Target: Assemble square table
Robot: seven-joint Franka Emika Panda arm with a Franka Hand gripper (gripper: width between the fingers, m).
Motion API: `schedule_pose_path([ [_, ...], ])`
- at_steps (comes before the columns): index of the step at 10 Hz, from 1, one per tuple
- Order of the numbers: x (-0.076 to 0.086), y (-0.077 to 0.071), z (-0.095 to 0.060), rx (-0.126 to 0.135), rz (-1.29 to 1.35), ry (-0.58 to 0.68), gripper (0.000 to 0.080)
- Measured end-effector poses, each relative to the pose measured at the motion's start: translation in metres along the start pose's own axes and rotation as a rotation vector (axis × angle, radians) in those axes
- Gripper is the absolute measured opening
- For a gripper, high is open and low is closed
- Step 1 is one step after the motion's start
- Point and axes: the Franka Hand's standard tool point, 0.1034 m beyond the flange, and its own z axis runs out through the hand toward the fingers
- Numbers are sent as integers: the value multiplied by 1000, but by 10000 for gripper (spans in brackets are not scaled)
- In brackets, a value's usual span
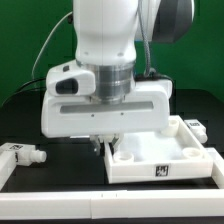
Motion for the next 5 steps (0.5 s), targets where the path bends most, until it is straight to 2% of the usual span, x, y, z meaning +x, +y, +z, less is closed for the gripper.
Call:
schedule_pose_path([
  [1,16,1,3,-6,43,5,52],
  [2,26,-1,10,0,116,8,52],
  [5,28,-19,21,-2,160,9,53],
])
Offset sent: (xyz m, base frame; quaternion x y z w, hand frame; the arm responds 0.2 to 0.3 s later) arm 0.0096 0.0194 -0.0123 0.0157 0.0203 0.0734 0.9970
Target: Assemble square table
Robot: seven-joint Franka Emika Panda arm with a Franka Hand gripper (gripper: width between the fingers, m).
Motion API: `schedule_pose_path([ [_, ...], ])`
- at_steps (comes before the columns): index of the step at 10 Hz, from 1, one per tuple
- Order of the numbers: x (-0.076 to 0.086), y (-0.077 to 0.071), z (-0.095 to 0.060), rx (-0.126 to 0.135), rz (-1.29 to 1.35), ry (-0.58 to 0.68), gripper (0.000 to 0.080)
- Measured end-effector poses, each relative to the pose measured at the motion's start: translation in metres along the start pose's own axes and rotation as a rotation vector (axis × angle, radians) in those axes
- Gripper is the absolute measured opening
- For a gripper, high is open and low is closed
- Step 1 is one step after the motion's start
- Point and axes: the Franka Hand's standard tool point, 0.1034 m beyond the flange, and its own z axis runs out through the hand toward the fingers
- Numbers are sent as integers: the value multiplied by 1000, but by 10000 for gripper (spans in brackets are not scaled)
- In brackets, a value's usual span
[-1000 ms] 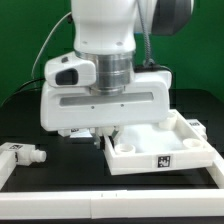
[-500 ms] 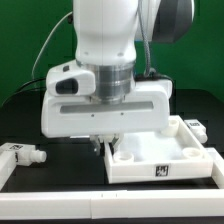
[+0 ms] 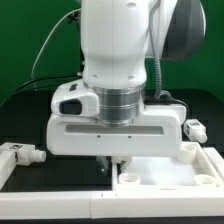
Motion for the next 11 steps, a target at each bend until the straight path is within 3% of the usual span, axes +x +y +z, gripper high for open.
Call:
schedule_pose_path([
  [1,1,0,3,-16,4,5,54],
  [3,1,0,4,-17,1,17,56],
  [4,1,0,5,-17,0,17,129],
  [5,1,0,5,-17,0,16,129],
  [6,0,0,4,-16,0,14,317],
  [7,-9,1,-5,-3,-4,-34,317],
  [8,-16,0,-21,16,1,-55,504],
  [9,-24,-5,-34,25,-5,-49,602],
  [11,-44,-22,-52,8,-17,-44,640],
])
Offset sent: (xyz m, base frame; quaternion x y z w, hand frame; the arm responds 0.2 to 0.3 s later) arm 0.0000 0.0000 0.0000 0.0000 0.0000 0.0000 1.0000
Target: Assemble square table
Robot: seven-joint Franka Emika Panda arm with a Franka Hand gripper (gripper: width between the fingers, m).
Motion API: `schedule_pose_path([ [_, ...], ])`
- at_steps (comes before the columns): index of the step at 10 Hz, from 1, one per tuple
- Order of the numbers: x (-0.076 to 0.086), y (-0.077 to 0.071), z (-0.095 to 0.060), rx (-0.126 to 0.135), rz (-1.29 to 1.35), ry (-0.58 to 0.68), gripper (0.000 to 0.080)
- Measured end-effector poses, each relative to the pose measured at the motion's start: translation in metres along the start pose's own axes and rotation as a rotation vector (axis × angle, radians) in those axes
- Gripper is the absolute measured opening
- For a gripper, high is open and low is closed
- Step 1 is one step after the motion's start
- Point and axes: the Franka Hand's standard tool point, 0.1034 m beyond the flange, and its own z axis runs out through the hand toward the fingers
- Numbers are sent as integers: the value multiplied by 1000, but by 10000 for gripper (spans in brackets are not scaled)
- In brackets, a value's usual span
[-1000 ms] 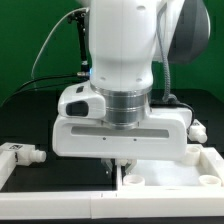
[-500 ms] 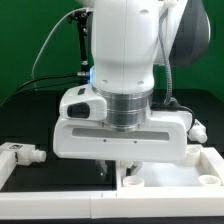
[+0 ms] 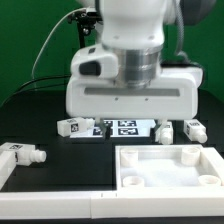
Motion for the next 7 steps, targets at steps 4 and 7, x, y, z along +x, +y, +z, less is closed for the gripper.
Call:
schedule_pose_path([
  [4,-5,1,7,27,43,-22,649],
  [7,-69,-47,18,75,102,-96,649],
])
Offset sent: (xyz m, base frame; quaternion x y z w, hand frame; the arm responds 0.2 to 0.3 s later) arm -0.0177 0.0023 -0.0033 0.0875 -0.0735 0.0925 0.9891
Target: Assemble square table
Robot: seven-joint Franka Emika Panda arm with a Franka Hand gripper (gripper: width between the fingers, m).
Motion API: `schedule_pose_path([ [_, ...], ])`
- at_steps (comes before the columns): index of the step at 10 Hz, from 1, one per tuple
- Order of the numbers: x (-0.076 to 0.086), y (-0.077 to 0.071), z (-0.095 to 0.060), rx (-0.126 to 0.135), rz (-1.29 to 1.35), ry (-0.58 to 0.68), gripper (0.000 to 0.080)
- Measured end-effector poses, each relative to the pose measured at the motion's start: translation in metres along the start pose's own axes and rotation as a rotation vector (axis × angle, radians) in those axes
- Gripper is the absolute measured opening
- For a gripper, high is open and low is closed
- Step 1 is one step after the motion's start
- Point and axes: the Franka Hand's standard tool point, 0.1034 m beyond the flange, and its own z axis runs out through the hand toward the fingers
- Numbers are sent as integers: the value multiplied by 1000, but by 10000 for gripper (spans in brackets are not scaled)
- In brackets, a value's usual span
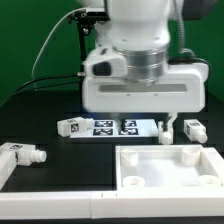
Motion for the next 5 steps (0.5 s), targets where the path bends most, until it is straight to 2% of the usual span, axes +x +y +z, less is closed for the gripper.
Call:
schedule_pose_path([
  [1,-10,-13,2,-14,5,0,649],
  [4,-8,-9,3,-11,0,-1,649],
  [5,-13,-10,7,-9,12,-7,649],
])
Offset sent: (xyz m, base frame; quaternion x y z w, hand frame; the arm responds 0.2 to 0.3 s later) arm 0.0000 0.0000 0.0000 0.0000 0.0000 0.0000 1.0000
